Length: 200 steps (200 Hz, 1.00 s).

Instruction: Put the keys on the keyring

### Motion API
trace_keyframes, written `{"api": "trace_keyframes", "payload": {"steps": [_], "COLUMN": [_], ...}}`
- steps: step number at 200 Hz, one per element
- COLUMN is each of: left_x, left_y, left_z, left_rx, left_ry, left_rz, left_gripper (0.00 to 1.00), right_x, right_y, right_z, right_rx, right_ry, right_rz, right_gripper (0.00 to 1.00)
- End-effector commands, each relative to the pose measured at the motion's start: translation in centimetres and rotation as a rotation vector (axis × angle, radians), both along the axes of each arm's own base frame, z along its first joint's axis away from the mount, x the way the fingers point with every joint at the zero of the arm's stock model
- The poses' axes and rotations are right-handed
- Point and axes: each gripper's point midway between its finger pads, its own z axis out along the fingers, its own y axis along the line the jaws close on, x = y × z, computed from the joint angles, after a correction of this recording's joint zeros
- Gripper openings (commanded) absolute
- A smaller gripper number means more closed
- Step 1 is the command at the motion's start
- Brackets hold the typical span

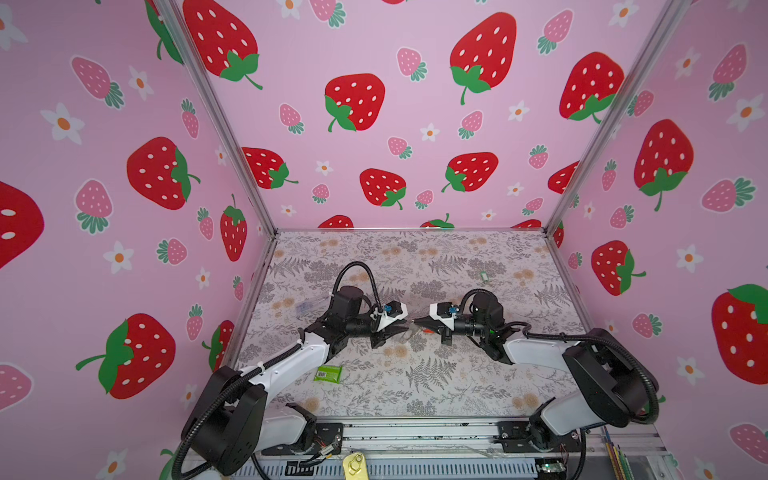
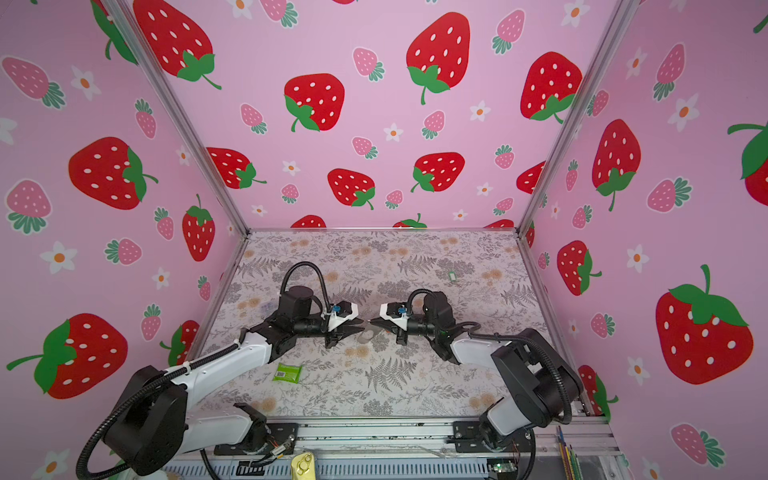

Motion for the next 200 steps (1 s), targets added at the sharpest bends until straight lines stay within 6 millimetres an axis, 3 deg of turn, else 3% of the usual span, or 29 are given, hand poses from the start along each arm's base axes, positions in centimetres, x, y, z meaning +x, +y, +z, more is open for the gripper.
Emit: {"api": "trace_keyframes", "payload": {"steps": [1,67,125,174,182,200], "left_x": [0.2,1.4,1.1,1.1,1.0,0.9], "left_y": [-0.5,-0.5,-1.2,-1.3,-1.3,-1.2], "left_z": [0.8,0.2,0.5,1.0,1.1,1.3], "left_rx": [-0.041,-0.040,-0.083,-0.076,-0.069,-0.047], "left_ry": [-0.016,-0.001,0.015,0.006,0.002,-0.002], "left_rz": [-0.029,0.022,-0.024,-0.036,-0.042,-0.050], "left_gripper": [0.22,0.20,0.19,0.07,0.00,0.00], "right_x": [-0.2,-0.5,-0.4,-0.4,-0.3,-0.2], "right_y": [0.0,0.0,0.1,0.1,0.1,0.1], "right_z": [0.9,0.8,0.5,0.1,0.0,-0.1], "right_rx": [0.055,0.068,0.070,0.059,0.058,0.055], "right_ry": [-0.006,0.002,0.007,0.008,0.008,0.014], "right_rz": [0.019,0.031,0.035,0.035,0.031,0.025], "right_gripper": [0.00,0.00,0.00,0.00,0.00,0.02]}}
